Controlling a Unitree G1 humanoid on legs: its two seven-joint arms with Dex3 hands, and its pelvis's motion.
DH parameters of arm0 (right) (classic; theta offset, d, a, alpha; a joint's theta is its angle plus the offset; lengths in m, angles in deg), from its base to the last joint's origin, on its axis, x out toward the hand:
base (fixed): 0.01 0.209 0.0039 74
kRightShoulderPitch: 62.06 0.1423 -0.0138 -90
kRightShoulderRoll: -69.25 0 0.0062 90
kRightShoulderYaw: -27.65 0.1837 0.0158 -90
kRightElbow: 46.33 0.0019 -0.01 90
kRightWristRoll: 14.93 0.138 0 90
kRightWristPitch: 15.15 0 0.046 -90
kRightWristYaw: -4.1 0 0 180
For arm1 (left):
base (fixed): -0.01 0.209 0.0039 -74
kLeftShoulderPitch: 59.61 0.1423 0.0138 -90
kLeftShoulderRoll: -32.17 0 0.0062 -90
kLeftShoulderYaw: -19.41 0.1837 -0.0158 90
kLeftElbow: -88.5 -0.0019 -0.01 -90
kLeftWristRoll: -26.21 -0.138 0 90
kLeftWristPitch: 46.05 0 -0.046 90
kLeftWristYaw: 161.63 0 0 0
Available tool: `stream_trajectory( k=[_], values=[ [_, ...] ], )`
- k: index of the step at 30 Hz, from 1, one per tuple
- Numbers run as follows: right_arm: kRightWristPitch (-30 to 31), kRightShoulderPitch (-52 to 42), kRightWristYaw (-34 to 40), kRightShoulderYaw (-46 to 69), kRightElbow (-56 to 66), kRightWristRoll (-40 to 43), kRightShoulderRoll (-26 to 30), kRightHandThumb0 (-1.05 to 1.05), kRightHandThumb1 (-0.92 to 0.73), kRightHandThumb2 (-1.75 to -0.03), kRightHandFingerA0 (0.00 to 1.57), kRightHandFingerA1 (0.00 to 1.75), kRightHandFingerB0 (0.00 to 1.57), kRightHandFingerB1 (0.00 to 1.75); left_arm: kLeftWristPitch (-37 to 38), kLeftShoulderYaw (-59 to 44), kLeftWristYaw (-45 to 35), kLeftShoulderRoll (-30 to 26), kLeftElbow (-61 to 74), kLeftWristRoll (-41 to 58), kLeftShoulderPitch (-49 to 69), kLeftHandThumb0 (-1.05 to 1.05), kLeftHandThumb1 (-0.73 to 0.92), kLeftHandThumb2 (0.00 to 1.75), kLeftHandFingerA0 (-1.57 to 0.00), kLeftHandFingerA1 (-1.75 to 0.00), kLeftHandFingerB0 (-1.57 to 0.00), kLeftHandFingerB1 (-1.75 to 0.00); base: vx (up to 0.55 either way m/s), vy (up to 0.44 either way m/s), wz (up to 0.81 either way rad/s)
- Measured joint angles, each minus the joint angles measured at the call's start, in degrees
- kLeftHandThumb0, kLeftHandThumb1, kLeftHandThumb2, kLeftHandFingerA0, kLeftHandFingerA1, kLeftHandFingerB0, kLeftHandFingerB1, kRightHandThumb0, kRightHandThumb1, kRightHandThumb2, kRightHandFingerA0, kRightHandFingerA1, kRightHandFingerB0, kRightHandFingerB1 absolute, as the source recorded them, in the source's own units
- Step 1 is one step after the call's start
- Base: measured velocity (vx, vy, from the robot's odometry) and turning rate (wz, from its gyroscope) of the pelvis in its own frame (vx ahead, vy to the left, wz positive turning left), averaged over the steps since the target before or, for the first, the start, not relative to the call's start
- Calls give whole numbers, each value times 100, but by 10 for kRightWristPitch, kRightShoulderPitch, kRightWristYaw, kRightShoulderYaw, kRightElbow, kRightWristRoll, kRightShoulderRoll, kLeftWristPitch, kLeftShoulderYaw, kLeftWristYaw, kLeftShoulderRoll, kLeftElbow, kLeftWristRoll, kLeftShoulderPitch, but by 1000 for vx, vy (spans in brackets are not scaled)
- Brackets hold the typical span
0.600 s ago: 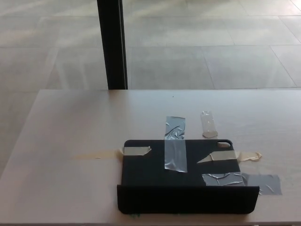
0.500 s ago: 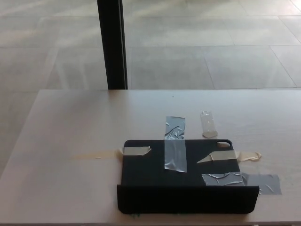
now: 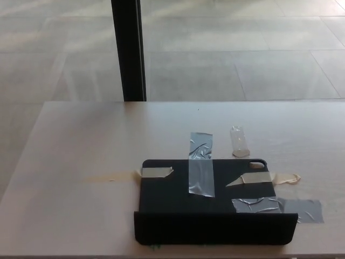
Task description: The robot uses its right hand to open a folded tablet cover kept in the middle of the desk
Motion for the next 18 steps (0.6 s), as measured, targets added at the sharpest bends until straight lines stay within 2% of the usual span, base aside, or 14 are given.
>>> stream_trajectory(
  k=[3,6,7,8,9,10,11,18],
  values=[
    [-3,34,-7,-52,56,-5,0,-81,-90,-67,59,52,44,41,0,-5,-1,-2,-5,7,0,-78,87,66,-66,-76,-50,-64,0,0,0],
    [-4,71,-11,-113,100,-16,-1,-82,-88,-66,62,53,42,41,0,-8,-2,-5,-8,12,-2,-77,87,66,-66,-76,-50,-64,0,0,0],
    [-6,84,-11,-135,113,-21,-2,-85,-91,-68,62,60,38,39,0,-10,-2,-7,-10,14,-2,-78,86,66,-66,-76,-50,-64,0,0,0],
    [-10,98,-13,-157,116,-27,-3,-90,-91,-68,65,57,41,35,0,-11,-2,-8,-11,16,-3,-78,86,66,-65,-76,-51,-65,0,0,0],
    [-13,110,-14,-180,117,-34,-4,-93,-77,-114,53,61,35,47,0,-12,-2,-8,-12,18,-3,-76,67,115,-68,-80,-47,-68,0,0,0],
    [-14,117,-15,-199,118,-40,-5,-93,-77,-114,53,61,35,47,0,-12,-2,-8,-13,20,-3,-76,67,115,-68,-80,-47,-68,0,0,0],
    [-15,122,-16,-222,120,-49,-5,-87,-91,-68,55,48,40,33,0,-13,-2,-8,-14,21,-3,-80,85,65,-73,-80,-53,-66,0,0,0],
    [-18,130,-23,-364,155,-105,-12,-88,-92,-69,58,46,44,36,0,-14,-2,-8,-17,29,-4,-81,85,65,-72,-78,-51,-65,0,0,0]
  ],
)
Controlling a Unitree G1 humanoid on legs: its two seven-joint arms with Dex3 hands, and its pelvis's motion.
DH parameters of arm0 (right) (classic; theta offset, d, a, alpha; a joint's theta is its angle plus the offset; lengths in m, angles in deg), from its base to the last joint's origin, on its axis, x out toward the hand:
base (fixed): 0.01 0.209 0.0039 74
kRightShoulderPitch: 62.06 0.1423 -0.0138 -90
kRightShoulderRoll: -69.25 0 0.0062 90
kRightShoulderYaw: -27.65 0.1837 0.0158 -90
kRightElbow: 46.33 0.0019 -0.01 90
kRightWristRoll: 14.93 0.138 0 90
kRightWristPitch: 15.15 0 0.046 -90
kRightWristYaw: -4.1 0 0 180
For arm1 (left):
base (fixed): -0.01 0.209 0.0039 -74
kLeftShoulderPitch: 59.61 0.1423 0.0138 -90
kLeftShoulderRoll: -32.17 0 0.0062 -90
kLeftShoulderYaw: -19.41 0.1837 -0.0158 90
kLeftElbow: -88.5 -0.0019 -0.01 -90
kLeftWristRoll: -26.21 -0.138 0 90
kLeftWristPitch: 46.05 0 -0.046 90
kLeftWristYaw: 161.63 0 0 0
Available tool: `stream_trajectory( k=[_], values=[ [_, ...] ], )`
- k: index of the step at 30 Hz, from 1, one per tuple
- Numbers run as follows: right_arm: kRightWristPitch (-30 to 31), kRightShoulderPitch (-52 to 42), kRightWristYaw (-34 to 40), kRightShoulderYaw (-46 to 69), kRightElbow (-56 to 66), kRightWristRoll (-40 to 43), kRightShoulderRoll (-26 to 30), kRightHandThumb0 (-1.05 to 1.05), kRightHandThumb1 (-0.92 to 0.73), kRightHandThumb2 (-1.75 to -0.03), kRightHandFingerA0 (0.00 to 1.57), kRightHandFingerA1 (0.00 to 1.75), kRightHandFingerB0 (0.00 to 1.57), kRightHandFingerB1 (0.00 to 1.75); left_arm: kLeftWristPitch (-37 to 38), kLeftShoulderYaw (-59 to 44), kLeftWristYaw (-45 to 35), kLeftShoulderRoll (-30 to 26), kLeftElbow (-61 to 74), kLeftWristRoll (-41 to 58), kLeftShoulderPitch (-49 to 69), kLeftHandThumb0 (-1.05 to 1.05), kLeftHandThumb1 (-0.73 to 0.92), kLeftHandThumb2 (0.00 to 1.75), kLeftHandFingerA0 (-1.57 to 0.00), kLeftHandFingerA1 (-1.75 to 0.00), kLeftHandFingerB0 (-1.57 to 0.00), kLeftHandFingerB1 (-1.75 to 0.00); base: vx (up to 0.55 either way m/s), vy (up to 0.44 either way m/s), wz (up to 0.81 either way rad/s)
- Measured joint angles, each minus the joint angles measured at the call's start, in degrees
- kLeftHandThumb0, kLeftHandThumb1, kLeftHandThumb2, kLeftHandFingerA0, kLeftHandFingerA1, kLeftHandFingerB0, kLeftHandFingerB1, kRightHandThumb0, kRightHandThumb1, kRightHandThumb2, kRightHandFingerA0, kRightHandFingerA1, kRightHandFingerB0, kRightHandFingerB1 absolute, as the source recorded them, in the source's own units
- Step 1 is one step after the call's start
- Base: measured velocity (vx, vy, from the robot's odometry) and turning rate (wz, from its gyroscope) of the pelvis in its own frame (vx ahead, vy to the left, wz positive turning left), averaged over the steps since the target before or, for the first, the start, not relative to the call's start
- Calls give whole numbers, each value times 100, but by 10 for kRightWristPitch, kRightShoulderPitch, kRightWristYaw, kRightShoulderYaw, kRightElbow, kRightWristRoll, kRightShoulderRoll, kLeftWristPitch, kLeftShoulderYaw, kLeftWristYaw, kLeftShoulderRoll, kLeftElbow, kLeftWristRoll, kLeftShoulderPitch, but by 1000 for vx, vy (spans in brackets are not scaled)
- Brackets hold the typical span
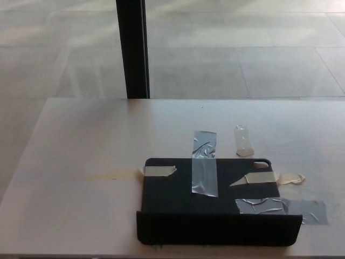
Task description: The robot uses its right hand to open a folded tablet cover kept in the middle of the desk
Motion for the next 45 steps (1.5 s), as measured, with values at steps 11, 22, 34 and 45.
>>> stream_trajectory(
  k=[11,22,34,45],
  values=[
    [10,8,-30,-177,3,-88,-4,-90,-78,-115,53,65,33,49,0,1,0,0,0,3,0,-81,84,66,-70,-77,-52,-66,0,0,0],
    [17,29,-71,-324,-41,-179,10,-89,-73,-117,51,80,23,50,0,2,0,0,-1,3,0,-79,85,65,-67,-76,-52,-65,0,0,0],
    [18,89,-65,-432,-87,-273,11,-105,-75,-127,76,104,26,49,0,4,0,0,-1,3,-4,-77,88,67,-71,-76,-54,-64,0,0,0],
    [65,100,-56,-488,-44,-372,12,-103,-92,-82,68,72,37,45,0,9,0,0,-1,3,-7,-78,87,66,-70,-76,-55,-66,0,0,0]
  ],
)
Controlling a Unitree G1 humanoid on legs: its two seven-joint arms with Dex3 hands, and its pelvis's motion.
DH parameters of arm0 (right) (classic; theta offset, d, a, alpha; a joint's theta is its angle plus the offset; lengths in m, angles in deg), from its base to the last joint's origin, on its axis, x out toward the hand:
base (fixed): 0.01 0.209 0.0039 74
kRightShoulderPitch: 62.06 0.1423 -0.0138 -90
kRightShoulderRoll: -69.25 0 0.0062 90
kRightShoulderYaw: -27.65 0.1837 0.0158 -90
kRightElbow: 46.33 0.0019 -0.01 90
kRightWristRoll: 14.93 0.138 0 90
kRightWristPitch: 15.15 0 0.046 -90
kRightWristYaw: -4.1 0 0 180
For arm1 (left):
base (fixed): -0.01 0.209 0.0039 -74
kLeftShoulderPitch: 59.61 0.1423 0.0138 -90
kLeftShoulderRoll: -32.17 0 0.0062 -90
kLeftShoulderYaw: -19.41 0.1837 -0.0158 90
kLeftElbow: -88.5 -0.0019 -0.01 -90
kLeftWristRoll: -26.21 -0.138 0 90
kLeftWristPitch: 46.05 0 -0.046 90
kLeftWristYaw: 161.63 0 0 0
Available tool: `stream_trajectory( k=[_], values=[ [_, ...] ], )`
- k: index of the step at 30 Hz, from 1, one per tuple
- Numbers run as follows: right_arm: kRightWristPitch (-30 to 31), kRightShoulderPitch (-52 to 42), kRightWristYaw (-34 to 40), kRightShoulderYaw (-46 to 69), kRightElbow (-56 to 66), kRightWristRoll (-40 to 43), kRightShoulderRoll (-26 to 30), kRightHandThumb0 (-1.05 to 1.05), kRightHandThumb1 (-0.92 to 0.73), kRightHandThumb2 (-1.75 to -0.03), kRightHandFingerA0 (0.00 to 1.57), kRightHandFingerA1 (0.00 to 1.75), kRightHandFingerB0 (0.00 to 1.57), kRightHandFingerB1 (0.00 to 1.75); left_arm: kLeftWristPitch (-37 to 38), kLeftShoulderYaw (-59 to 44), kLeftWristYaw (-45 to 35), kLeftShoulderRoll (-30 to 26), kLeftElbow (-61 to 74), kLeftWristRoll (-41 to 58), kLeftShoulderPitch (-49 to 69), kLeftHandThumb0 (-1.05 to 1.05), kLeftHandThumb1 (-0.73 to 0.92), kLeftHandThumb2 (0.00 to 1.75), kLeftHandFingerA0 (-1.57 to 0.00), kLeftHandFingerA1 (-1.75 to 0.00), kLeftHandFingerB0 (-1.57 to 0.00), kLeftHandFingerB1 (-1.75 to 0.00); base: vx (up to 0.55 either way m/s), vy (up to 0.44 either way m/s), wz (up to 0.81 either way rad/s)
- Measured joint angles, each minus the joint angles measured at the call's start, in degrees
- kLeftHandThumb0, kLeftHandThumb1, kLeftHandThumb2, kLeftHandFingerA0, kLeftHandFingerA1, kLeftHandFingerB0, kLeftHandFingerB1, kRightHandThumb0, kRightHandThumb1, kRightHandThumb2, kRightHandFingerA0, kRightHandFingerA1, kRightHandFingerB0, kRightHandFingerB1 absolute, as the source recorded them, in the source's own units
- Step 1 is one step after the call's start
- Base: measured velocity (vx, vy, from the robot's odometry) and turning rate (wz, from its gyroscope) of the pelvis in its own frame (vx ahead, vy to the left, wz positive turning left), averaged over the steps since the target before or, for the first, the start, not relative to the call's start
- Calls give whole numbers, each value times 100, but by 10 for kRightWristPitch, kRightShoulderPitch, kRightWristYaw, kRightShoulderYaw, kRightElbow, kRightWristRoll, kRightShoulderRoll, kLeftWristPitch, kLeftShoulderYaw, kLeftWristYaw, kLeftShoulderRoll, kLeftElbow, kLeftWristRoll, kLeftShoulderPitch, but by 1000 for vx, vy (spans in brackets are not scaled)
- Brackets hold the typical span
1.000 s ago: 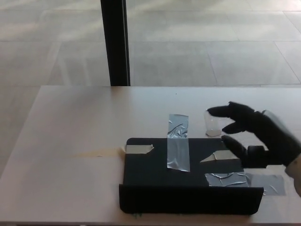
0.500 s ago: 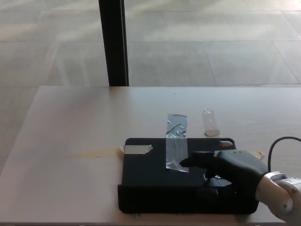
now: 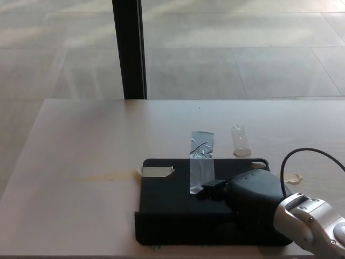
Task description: The robot uses its right hand to open a folded tablet cover kept in the middle of the desk
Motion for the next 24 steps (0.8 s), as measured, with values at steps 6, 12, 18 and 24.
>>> stream_trajectory(
  k=[6,12,18,24],
  values=[
    [37,-18,-2,-19,49,-59,1,-104,-92,-86,68,75,39,49,0,2,0,0,0,0,-2,-78,87,66,-71,-76,-54,-65,0,0,0],
    [73,-67,-17,-29,136,-119,15,-87,-75,-128,77,80,23,50,0,3,0,0,0,0,-5,-78,86,66,-71,-76,-56,-66,0,0,0],
    [114,-132,-36,-22,246,-176,43,-105,-92,-85,54,60,37,49,0,4,0,0,0,0,-8,-77,87,65,-77,-79,-55,-66,0,0,0],
    [140,-198,-62,-11,352,-223,66,-104,-92,-84,58,66,35,48,0,6,0,0,0,0,-10,-78,86,65,-75,-77,-54,-66,0,0,0]
  ],
)
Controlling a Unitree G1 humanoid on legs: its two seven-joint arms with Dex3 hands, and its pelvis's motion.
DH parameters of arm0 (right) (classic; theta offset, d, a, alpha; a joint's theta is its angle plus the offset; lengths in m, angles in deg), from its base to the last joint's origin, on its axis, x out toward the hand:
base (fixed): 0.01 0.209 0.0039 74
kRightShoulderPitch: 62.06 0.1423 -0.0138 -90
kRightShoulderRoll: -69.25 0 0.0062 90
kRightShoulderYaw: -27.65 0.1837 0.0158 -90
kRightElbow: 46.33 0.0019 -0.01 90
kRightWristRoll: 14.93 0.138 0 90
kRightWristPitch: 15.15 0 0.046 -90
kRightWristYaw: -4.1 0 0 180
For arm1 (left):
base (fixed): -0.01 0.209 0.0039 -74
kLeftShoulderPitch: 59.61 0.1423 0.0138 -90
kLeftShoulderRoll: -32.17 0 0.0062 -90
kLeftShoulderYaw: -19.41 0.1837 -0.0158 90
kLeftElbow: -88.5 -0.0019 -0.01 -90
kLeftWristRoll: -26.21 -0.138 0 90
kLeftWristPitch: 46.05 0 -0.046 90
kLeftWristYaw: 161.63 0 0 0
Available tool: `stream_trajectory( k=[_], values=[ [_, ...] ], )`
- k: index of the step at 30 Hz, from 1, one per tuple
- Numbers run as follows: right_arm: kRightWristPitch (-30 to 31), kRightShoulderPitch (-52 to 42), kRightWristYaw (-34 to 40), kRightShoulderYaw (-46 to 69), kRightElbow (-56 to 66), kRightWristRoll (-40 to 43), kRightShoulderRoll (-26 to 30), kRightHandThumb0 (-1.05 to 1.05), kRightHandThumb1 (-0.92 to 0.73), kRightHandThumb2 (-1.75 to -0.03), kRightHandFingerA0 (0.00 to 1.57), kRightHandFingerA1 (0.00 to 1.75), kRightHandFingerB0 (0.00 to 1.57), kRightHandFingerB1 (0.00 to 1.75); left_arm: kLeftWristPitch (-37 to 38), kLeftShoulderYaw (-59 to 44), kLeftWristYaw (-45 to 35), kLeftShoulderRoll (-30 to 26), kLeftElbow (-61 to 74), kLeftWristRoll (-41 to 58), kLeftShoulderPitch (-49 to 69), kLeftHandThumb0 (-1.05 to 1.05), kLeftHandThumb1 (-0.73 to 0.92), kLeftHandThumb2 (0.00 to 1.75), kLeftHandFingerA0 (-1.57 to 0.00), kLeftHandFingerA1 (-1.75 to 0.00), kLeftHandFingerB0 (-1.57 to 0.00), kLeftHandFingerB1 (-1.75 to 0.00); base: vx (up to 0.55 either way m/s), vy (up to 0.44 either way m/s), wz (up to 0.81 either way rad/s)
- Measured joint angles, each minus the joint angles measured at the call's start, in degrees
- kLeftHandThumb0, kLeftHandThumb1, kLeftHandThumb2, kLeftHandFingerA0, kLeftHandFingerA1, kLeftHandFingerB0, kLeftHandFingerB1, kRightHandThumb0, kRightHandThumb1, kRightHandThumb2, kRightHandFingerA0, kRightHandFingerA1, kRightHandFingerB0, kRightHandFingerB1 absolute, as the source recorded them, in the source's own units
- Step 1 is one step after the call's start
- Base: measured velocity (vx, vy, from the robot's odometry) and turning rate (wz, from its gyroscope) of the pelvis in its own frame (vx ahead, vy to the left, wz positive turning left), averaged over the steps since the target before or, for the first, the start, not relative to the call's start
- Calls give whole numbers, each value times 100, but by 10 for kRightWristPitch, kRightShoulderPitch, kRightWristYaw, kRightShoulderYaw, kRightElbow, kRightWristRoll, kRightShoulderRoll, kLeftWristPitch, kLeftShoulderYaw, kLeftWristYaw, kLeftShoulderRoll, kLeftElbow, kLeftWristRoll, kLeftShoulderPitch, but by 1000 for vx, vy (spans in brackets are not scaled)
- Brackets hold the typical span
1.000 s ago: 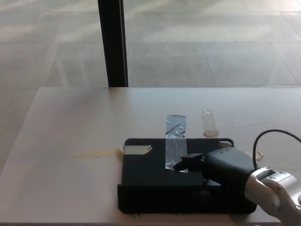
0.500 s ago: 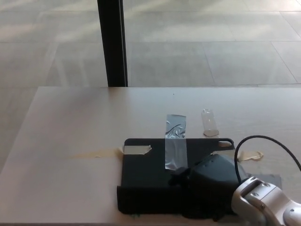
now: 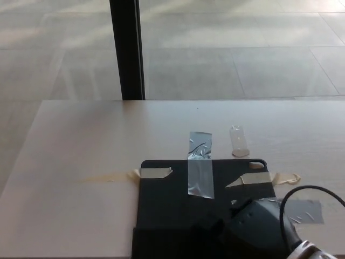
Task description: The robot uses its right hand to open a folded tablet cover kept in the middle of the desk
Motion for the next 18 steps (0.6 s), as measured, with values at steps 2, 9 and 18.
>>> stream_trajectory(
  k=[2,9,18],
  values=[
    [5,-23,-10,2,27,-12,5,-105,-92,-83,64,67,40,48,0,0,0,0,0,0,0,-78,86,65,-75,-76,-55,-65,0,0,0],
    [26,-152,-49,16,102,-44,10,-98,-76,-119,60,89,37,55,0,1,0,-6,0,0,-3,-78,87,65,-78,-78,-54,-64,0,0,0],
    [66,-313,-88,125,141,1,-30,-95,-78,-118,60,89,33,54,0,2,0,-25,-2,2,-5,-78,86,65,-76,-76,-54,-64,0,0,0]
  ],
)
